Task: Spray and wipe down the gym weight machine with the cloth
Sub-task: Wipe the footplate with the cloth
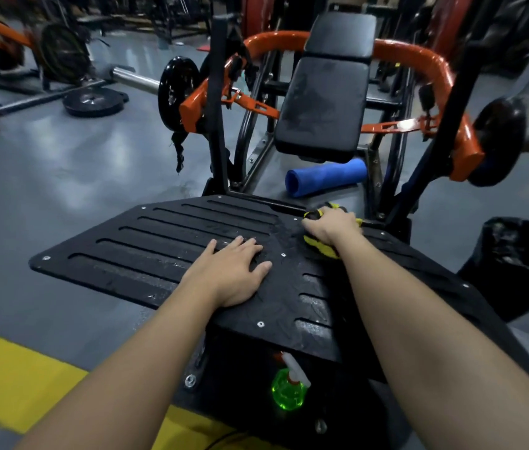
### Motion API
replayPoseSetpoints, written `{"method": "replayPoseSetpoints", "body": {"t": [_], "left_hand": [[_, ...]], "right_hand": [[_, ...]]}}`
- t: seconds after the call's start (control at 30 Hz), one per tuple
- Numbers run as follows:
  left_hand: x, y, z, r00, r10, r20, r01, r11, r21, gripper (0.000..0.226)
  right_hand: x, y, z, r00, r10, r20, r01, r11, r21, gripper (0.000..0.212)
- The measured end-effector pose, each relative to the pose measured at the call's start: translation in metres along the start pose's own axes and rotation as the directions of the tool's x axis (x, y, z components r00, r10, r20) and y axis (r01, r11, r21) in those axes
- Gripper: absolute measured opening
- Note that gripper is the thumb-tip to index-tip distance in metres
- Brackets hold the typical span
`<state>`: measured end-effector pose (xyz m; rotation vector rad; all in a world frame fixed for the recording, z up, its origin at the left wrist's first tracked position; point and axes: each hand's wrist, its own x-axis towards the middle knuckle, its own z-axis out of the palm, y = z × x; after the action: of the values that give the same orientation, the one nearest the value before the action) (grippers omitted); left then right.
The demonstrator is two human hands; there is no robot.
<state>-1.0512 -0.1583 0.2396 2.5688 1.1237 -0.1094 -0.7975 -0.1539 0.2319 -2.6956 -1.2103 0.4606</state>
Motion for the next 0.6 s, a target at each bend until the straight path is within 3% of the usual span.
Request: {"method": "replayPoseSetpoints", "body": {"t": [0.07, 0.37, 0.6], "left_hand": [[-0.001, -0.001, 0.0, 1.0, -0.008, 0.0, 0.008, 1.0, 0.002, 0.063], [-0.004, 0.004, -0.004, 1.0, -0.01, 0.013, 0.009, 1.0, 0.026, 0.063], [-0.014, 0.005, -0.012, 0.999, -0.013, 0.045, 0.013, 1.0, 0.005, 0.063]], "right_hand": [[-0.013, 0.0, 0.0, 0.999, -0.033, 0.026, 0.035, 0.998, -0.046, 0.087], [-0.142, 0.012, -0.019, 0.991, -0.133, -0.019, 0.134, 0.987, 0.086, 0.041], [-0.249, -0.001, -0.021, 0.983, -0.157, -0.092, 0.155, 0.988, -0.028, 0.036]]}}
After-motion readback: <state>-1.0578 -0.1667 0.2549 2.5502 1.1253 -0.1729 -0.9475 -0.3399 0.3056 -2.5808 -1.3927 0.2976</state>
